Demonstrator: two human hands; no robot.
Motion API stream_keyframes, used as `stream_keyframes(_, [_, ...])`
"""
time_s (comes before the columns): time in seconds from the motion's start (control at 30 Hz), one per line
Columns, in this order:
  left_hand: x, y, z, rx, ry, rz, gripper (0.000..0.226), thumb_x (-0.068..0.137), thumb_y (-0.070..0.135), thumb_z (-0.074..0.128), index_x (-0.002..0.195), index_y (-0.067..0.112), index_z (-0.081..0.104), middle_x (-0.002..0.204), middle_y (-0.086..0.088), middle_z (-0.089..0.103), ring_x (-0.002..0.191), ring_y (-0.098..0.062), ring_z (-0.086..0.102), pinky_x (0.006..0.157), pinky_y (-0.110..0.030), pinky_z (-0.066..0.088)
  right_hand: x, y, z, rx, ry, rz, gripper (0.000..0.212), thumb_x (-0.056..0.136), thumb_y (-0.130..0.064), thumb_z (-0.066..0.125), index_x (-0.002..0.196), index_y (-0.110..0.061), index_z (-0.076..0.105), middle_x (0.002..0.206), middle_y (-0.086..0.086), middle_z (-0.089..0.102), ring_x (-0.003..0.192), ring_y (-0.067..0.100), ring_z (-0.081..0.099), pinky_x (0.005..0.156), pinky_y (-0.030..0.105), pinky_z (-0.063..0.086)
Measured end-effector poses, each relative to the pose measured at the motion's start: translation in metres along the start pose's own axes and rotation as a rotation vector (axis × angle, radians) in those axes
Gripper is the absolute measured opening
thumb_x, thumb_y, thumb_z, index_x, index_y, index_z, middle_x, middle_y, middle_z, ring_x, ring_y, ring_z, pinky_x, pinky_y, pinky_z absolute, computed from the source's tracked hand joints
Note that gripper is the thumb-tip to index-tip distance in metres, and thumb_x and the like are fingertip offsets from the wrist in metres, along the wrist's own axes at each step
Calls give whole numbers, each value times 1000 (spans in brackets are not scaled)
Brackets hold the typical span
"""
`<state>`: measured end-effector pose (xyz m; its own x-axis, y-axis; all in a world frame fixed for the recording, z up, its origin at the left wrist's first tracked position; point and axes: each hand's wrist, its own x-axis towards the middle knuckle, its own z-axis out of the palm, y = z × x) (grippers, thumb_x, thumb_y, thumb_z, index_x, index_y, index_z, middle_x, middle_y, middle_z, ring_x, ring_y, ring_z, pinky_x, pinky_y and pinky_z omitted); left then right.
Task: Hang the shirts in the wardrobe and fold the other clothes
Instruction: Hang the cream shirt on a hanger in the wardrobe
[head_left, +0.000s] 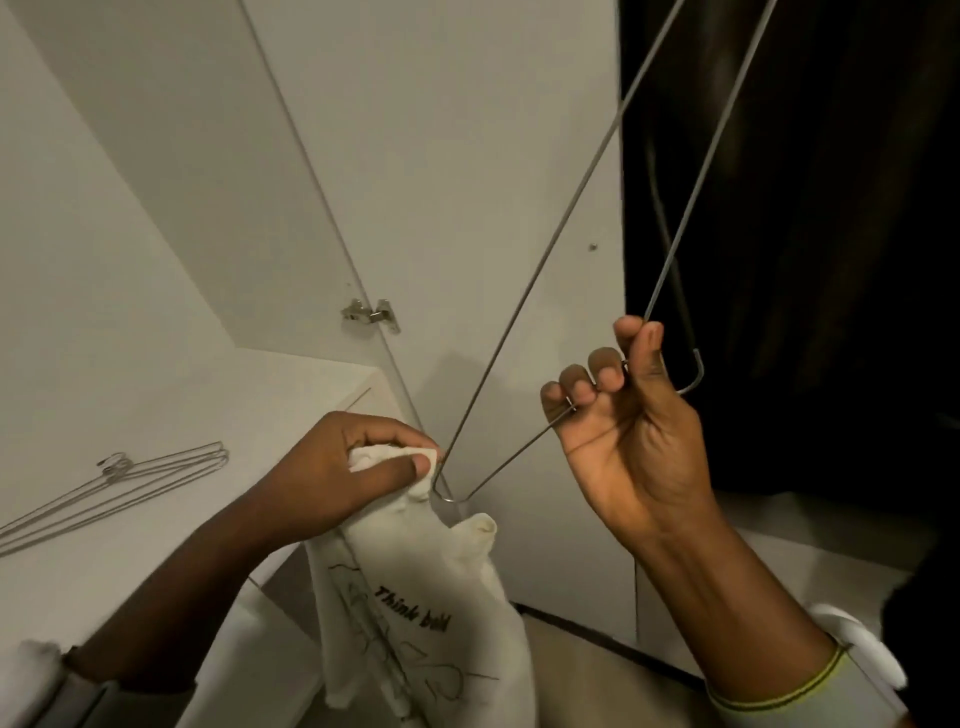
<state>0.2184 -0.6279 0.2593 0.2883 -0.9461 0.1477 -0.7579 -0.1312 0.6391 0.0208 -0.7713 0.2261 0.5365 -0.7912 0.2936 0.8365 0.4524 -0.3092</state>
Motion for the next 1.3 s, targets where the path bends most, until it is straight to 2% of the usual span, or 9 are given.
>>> stream_keyframes(0.13, [16,17,18,-29,-235,30,17,92,26,73,76,27,79,82,2,77,78,-9,72,72,-17,52,-12,-37,-14,-28,34,-76,25,100,-37,48,96,-21,67,63,-5,52,58,11,51,68,28,50])
stream_keyframes(0.2, [20,22,20,-86,-288,86,18,87,36,70,79,21,74,81,-2,73,75,-11,68,70,-20,51,-19,-45,-19,-22,47,-99,28,102,-37,47,95,-22,69,63,-5,52,58,10,51,68,28,51])
stream_keyframes(0.3, [29,25,23,-146,-339,214,27,87,44,68,88,17,69,88,-3,68,82,-20,65,75,-26,50,-30,-57,-21,-19,81,-143,31,102,-37,46,91,-23,71,63,-7,50,56,8,50,66,26,52])
stream_keyframes(0.4, [37,33,28,-266,-377,334,18,89,37,68,88,19,69,100,-8,70,93,-28,68,83,-28,51,-39,-69,-21,-10,116,-223,33,101,-38,45,88,-25,72,61,-9,49,55,7,49,64,25,52])
stream_keyframes(0.53, [42,46,34,-413,-439,380,13,88,33,66,86,21,69,89,-6,70,81,-20,66,74,-27,51,-48,-84,-24,9,145,-284,33,105,-39,43,90,-27,70,61,-10,50,56,4,49,65,23,51])
stream_keyframes(0.77, [43,53,34,-261,-495,460,3,90,33,69,88,34,71,85,10,66,77,-10,63,71,-21,49,-51,-92,-21,80,90,-282,35,111,-42,38,96,-29,67,61,-11,52,58,2,49,66,20,48])
stream_keyframes(1.03, [37,51,16,-269,-375,432,12,89,42,72,86,30,71,84,7,65,78,-15,63,74,-26,49,-45,-27,-27,91,12,-24,27,103,-37,51,90,-21,69,62,-6,53,55,9,52,64,26,51])
stream_keyframes(1.17, [36,43,-8,-254,-166,405,21,83,49,75,85,28,74,86,2,70,82,-14,67,74,-24,53,-42,21,-66,-367,-65,157,33,85,-40,81,93,-9,73,70,9,57,64,24,62,67,37,56])
stream_keyframes(1.3, [29,21,-38,-334,49,296,51,66,76,79,85,29,77,99,2,75,92,-13,69,77,-21,56,-36,9,-100,-834,-132,117,39,87,-48,77,92,-9,79,65,11,60,69,28,65,77,35,55])
